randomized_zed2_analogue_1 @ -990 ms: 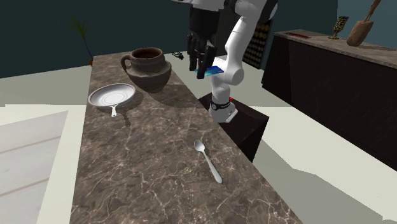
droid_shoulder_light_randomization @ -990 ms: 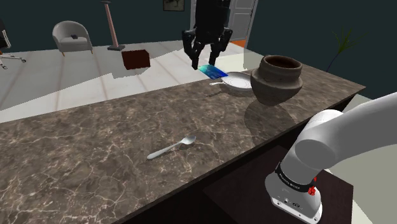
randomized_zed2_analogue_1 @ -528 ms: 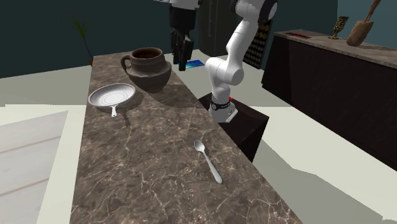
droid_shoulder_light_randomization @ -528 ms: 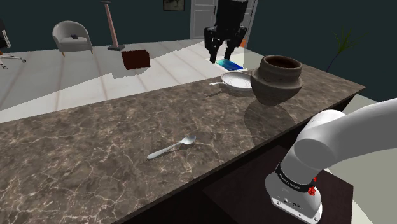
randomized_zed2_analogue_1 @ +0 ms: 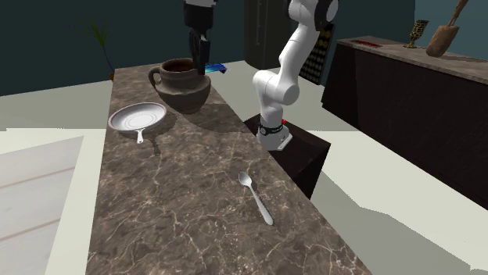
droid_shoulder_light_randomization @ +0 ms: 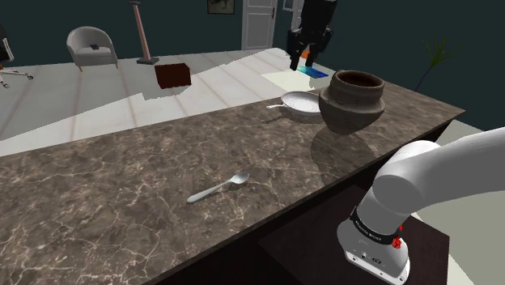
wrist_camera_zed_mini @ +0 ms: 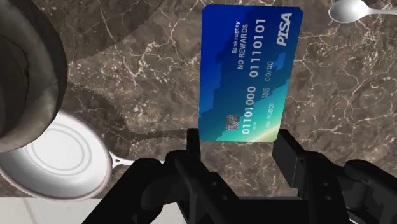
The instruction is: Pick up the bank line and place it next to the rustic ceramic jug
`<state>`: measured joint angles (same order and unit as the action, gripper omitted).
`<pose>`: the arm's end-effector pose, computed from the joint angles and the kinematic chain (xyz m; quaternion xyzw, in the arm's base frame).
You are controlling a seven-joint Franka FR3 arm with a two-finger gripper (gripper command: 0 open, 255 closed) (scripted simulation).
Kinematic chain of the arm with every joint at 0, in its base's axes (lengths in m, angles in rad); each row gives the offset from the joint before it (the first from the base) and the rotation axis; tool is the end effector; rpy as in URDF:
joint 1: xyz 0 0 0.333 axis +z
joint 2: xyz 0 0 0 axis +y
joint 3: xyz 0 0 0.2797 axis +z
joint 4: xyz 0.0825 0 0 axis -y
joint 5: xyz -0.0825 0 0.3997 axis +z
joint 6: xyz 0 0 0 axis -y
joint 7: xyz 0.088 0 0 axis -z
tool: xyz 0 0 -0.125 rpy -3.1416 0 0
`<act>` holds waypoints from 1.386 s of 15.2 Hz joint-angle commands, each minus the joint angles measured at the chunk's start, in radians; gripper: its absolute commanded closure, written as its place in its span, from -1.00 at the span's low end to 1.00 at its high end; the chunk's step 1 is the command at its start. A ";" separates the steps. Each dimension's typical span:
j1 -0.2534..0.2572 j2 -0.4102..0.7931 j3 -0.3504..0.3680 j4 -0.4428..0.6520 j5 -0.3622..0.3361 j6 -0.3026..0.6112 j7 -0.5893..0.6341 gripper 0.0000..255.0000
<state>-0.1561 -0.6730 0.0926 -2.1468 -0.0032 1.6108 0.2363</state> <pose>0.3848 -0.0165 0.6109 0.9848 -0.1570 0.0695 0.0251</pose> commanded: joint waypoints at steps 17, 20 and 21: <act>-0.100 0.230 -0.365 0.178 -0.112 0.078 -0.428 1.00; -0.110 0.300 -0.426 0.245 -0.105 0.085 -0.503 1.00; -0.113 0.326 -0.447 0.269 -0.100 0.087 -0.528 1.00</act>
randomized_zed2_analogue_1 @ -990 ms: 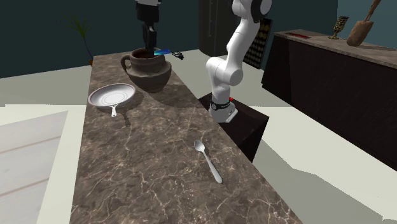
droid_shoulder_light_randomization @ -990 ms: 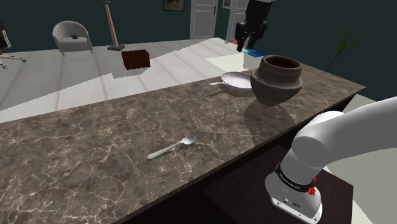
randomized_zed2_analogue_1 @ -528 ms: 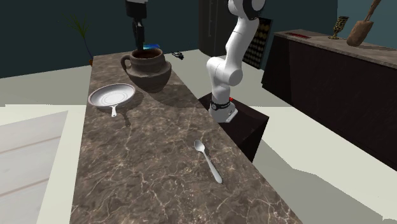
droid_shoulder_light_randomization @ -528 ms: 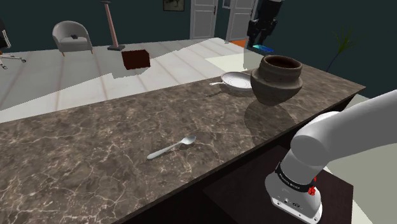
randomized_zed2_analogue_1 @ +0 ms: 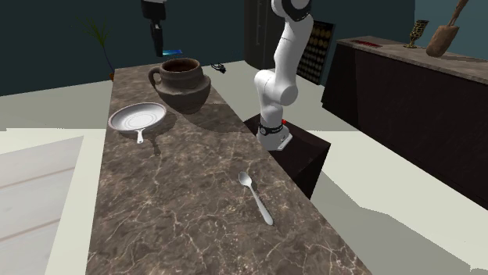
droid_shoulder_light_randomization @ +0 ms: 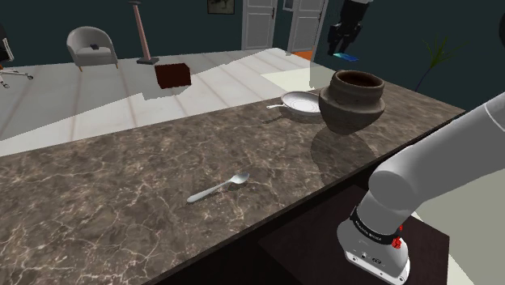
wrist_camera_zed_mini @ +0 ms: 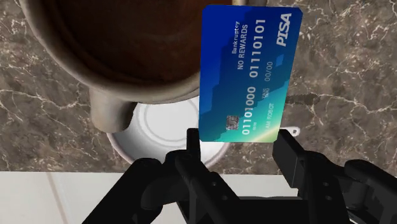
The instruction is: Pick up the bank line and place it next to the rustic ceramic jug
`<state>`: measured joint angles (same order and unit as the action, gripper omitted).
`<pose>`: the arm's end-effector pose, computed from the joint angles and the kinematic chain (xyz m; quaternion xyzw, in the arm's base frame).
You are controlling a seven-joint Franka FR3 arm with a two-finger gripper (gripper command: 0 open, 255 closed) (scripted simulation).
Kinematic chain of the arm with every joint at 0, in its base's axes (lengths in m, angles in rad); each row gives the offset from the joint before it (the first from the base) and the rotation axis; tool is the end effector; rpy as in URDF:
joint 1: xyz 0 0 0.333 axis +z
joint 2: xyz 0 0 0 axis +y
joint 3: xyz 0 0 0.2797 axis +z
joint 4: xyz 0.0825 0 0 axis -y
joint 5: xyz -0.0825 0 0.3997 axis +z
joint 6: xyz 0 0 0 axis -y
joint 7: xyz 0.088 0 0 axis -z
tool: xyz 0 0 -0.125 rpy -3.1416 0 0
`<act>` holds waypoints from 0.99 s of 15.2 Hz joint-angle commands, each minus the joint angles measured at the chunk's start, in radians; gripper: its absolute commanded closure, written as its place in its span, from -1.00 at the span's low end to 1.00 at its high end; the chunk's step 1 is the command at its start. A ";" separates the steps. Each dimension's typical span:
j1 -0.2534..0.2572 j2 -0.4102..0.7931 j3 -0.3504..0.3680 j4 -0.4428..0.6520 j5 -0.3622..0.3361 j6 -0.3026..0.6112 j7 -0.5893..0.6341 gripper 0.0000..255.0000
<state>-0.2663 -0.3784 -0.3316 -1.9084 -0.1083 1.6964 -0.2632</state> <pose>0.3798 -0.3001 0.6016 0.9848 -0.1569 0.0697 0.0245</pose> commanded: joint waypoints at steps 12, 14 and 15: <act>-0.100 0.450 -0.254 0.455 0.211 -0.050 -0.371 1.00; -0.147 0.544 -0.278 0.560 0.274 -0.082 -0.429 1.00; -0.176 0.594 -0.287 0.619 0.308 -0.101 -0.456 1.00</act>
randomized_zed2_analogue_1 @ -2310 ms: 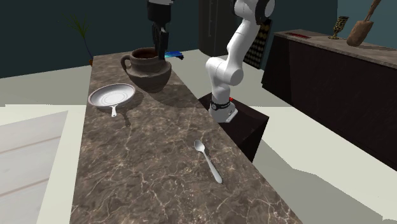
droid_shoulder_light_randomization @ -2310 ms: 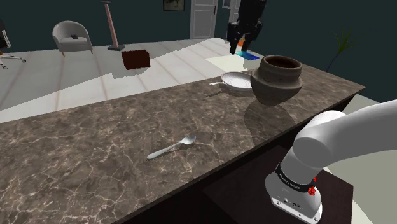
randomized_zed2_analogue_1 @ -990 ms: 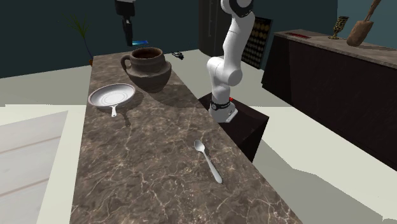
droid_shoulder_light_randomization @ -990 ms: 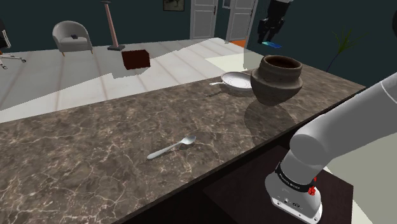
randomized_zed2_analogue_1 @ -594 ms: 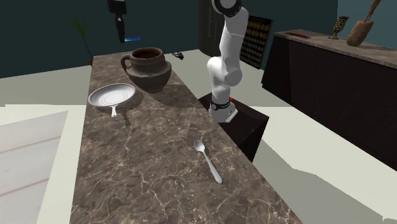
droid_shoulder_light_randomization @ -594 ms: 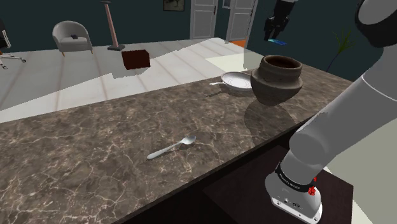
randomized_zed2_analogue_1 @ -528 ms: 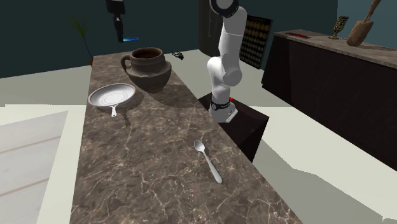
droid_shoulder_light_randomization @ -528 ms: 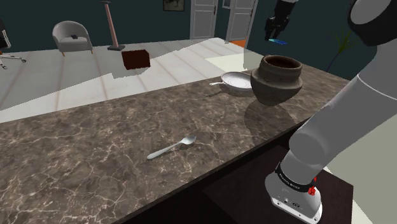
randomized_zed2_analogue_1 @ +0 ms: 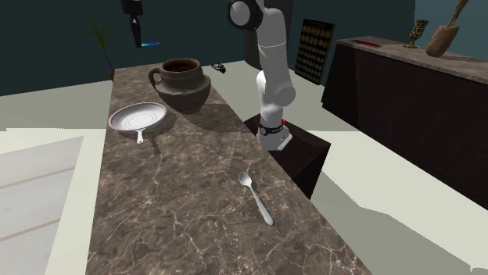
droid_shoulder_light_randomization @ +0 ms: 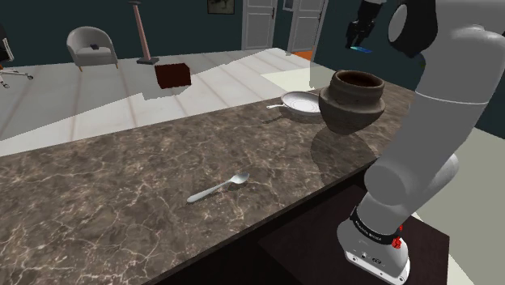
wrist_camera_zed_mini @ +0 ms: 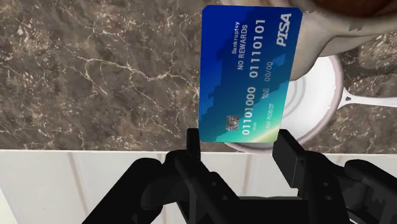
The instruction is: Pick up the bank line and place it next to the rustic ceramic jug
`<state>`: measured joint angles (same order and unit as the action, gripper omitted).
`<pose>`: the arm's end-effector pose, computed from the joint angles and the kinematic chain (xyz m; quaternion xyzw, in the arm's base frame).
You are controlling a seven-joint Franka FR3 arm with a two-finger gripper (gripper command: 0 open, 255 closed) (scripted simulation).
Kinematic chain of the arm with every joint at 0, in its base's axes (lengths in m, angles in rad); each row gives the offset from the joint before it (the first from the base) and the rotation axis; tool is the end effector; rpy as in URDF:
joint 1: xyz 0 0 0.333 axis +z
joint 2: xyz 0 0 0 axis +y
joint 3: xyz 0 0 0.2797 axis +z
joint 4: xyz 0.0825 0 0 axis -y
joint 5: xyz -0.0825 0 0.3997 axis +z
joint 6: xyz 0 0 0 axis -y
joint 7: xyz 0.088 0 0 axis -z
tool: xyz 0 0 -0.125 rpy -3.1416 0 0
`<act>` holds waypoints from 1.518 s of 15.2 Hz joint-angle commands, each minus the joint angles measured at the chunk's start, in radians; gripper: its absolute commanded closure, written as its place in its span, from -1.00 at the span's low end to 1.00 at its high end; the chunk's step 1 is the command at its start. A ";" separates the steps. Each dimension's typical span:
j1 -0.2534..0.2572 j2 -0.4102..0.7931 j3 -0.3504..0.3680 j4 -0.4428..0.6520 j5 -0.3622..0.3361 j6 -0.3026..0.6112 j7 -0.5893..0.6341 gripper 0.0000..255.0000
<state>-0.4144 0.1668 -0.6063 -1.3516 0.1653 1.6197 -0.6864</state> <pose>0.3634 -0.4983 0.5997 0.9846 -0.1583 0.0694 0.0254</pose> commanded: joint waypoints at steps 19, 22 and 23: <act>-0.076 0.142 -0.018 -0.032 0.098 0.138 -0.113 1.00; -0.068 0.134 -0.017 -0.082 0.095 0.181 -0.116 1.00; -0.065 0.133 -0.017 -0.098 0.095 0.195 -0.117 1.00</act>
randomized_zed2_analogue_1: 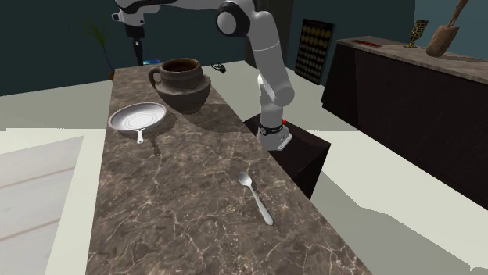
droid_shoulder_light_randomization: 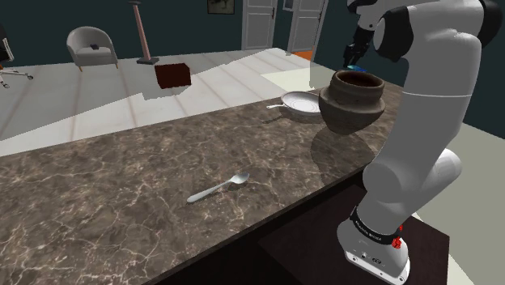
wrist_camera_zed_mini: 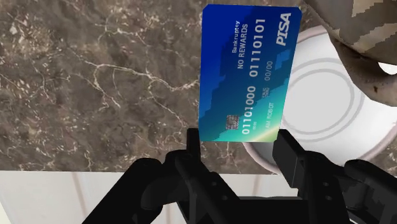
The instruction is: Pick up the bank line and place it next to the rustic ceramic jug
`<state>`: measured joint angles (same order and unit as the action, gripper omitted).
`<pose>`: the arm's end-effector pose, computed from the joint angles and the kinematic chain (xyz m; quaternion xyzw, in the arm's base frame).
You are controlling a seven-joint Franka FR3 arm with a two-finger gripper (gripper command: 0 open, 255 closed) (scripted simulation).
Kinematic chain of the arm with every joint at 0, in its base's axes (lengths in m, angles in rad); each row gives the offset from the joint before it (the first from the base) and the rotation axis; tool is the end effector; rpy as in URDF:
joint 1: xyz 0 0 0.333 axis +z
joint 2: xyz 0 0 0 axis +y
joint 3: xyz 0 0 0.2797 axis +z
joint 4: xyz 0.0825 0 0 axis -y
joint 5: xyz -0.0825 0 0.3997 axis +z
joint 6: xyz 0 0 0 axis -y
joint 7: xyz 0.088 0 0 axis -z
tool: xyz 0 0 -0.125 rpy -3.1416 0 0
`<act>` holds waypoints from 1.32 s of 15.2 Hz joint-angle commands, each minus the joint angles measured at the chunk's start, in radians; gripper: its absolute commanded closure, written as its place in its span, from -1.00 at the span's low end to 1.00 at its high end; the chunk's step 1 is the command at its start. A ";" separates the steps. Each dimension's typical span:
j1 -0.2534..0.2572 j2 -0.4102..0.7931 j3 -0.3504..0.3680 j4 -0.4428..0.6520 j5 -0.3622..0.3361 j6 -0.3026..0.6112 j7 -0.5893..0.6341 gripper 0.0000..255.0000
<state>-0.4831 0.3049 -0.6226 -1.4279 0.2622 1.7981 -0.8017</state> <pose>0.3589 -0.5546 0.5052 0.9849 -0.1563 0.0694 0.0251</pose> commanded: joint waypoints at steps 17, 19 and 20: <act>0.020 0.009 0.013 -0.233 0.021 0.237 -0.035 1.00; 0.020 0.015 0.015 -0.252 0.027 0.261 -0.040 1.00; 0.020 0.018 0.017 -0.262 0.031 0.273 -0.043 1.00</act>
<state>-0.4635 0.3182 -0.6079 -1.6805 0.2885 2.0574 -0.8427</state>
